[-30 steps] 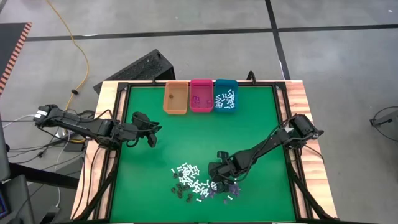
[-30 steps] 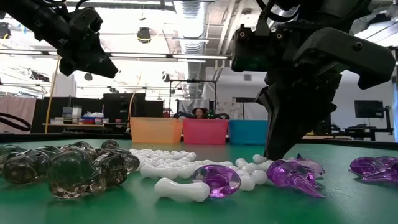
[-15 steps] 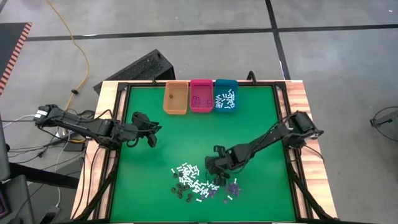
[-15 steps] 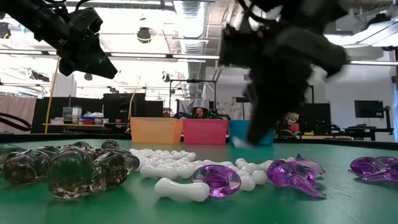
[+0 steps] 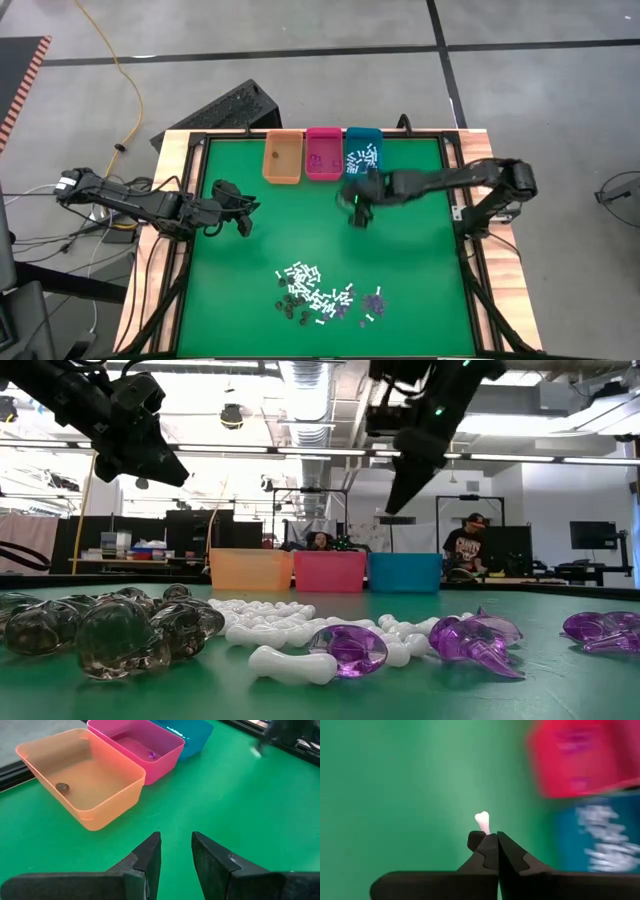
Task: Sort Halloween decoration
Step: Put the white bone toy into the blue bin, then put the violet witch hat toy into the red bin
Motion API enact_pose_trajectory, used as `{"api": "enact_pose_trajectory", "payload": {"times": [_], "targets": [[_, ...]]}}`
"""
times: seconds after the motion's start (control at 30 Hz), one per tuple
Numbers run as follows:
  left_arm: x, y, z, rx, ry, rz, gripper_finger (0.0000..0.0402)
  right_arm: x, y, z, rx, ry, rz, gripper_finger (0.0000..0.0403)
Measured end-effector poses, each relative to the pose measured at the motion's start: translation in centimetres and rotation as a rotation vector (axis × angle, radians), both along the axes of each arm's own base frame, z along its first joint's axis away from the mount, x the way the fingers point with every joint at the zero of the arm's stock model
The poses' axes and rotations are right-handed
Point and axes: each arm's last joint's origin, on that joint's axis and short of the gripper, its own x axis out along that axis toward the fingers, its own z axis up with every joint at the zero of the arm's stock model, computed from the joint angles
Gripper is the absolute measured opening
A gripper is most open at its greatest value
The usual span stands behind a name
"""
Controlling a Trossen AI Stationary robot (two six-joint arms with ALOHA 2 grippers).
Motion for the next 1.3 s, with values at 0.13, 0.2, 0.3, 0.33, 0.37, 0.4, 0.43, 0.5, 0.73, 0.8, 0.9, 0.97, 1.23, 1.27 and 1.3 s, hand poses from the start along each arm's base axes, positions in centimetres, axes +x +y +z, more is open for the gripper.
{"api": "enact_pose_trajectory", "payload": {"times": [0.13,0.2,0.3,0.33,0.37,0.4,0.43,0.5,0.73,0.8,0.9,0.97,1.23,1.27,1.3], "targets": [[0.0,0.0,0.0,0.001,0.000,0.002,0.0099,-1.0,-5.5,0.9,-0.042,-0.029,-0.135,0.0027],[0.0,0.0,0.0,0.001,0.000,0.002,0.0099,-1.6,-8.1,0.8,-0.051,-0.024,-0.205,0.0032],[0.0,0.0,0.0,0.000,0.000,0.001,0.0099,-2.5,-11.3,0.3,-0.035,-0.016,-0.287,0.0035],[0.0,0.0,0.0,0.000,0.000,0.000,0.0099,-2.7,-12.1,0.0,-0.024,-0.009,-0.308,0.0037],[0.0,0.0,0.0,-0.001,0.000,-0.002,0.0099,-3.0,-12.7,-0.3,-0.011,0.006,-0.313,0.0042],[0.0,0.0,0.0,-0.002,0.000,-0.003,0.0099,-3.1,-13.1,-0.5,0.003,0.009,-0.305,0.0049],[0.0,0.0,0.0,-0.002,0.001,-0.004,0.0099,-3.1,-13.5,-0.6,0.008,0.010,-0.300,0.0059],[0.0,0.0,0.0,0.002,0.003,-0.006,0.0099,-3.2,-13.9,-0.7,0.018,0.006,-0.292,0.0085],[0.0,0.0,0.0,0.003,0.003,-0.007,0.0099,-3.0,-13.4,-0.5,0.021,-0.008,-0.277,0.0202],[0.0,0.0,0.0,0.003,0.004,-0.007,0.0099,-2.6,-12.7,-0.5,0.082,-0.026,-0.214,0.0219],[0.0,0.0,0.0,-0.004,0.006,-0.019,0.0099,-1.4,-10.4,-0.5,0.261,-0.092,-0.029,0.0222],[0.0,-0.1,-0.1,-0.008,0.013,-0.034,0.0099,-0.5,-8.1,-0.5,0.393,-0.119,0.089,0.0218],[0.0,-0.1,-0.1,-0.010,0.019,-0.051,0.0099,0.9,4.3,-1.3,0.471,-0.038,0.404,0.0204],[0.0,-0.1,-0.1,-0.010,0.019,-0.051,0.0099,0.8,5.9,-1.4,0.450,-0.031,0.431,0.0204],[0.0,-0.1,-0.1,-0.010,0.018,-0.051,0.0099,0.6,7.4,-1.3,0.424,-0.030,0.454,0.0204]]}}
